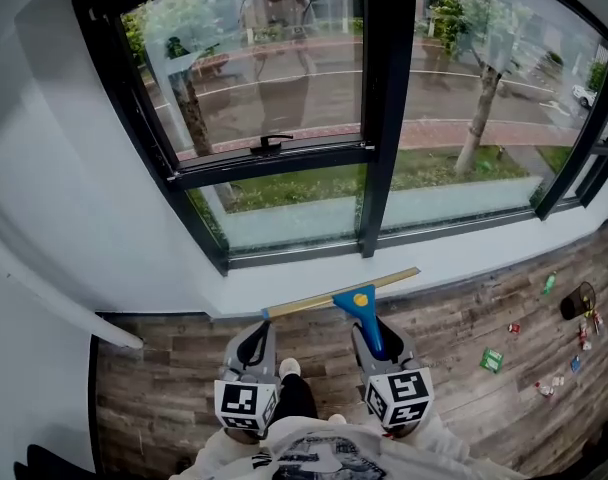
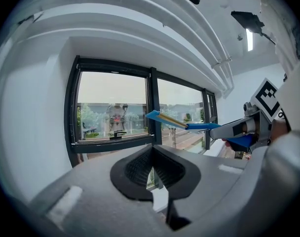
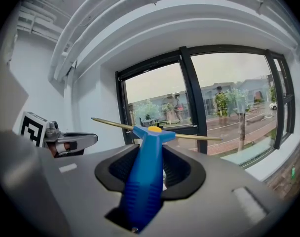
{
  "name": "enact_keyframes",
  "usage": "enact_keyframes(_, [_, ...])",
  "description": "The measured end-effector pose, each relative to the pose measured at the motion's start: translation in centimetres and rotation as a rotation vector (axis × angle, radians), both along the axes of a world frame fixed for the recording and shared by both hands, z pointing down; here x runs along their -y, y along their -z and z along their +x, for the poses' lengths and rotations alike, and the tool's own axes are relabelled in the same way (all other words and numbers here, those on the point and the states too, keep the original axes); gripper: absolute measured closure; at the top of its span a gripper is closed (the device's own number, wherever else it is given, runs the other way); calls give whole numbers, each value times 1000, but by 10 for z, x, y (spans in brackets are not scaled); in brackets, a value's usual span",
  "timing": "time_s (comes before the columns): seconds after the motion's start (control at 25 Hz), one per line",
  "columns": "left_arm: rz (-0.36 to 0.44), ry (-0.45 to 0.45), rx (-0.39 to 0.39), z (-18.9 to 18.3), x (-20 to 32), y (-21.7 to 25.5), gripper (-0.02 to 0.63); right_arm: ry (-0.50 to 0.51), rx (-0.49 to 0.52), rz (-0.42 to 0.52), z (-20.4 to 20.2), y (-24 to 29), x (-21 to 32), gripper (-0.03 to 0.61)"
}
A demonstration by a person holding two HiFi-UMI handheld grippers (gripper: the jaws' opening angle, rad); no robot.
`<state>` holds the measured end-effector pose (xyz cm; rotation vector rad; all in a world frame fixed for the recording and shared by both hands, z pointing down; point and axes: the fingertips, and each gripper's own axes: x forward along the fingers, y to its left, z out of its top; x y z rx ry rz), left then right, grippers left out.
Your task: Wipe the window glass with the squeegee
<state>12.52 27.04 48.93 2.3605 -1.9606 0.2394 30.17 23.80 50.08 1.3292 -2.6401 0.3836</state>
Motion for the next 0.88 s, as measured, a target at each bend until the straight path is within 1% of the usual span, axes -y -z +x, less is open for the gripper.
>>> enact_keyframes(0.12, [1, -10, -3, -11, 26, -7, 614, -15, -7, -2, -8, -8, 23, 430])
enact_keyframes(0.24, [-1, -26, -11, -25, 61, -15, 614, -37, -21, -9, -22, -17, 60, 430])
enact_keyframes(0.4, [12, -62, -27, -56, 128, -18, 614, -60, -20, 11, -55, -14, 124, 430])
enact_keyframes(0.48, [17, -80, -40, -79, 174, -19, 614, -77, -13, 35, -78, -9, 167, 430])
enact_keyframes(0.6, [39, -76, -44, -126, 235, -9, 614, -90, -30, 69, -122, 3, 233, 430])
enact_keyframes(0.76, [52, -56, -39, -198, 309, 22, 615, -101, -29, 107, -187, 38, 309, 430])
enact_keyframes(0.88, [66, -29, -29, -234, 355, 44, 615, -111, -22, 134, -216, 59, 350, 430])
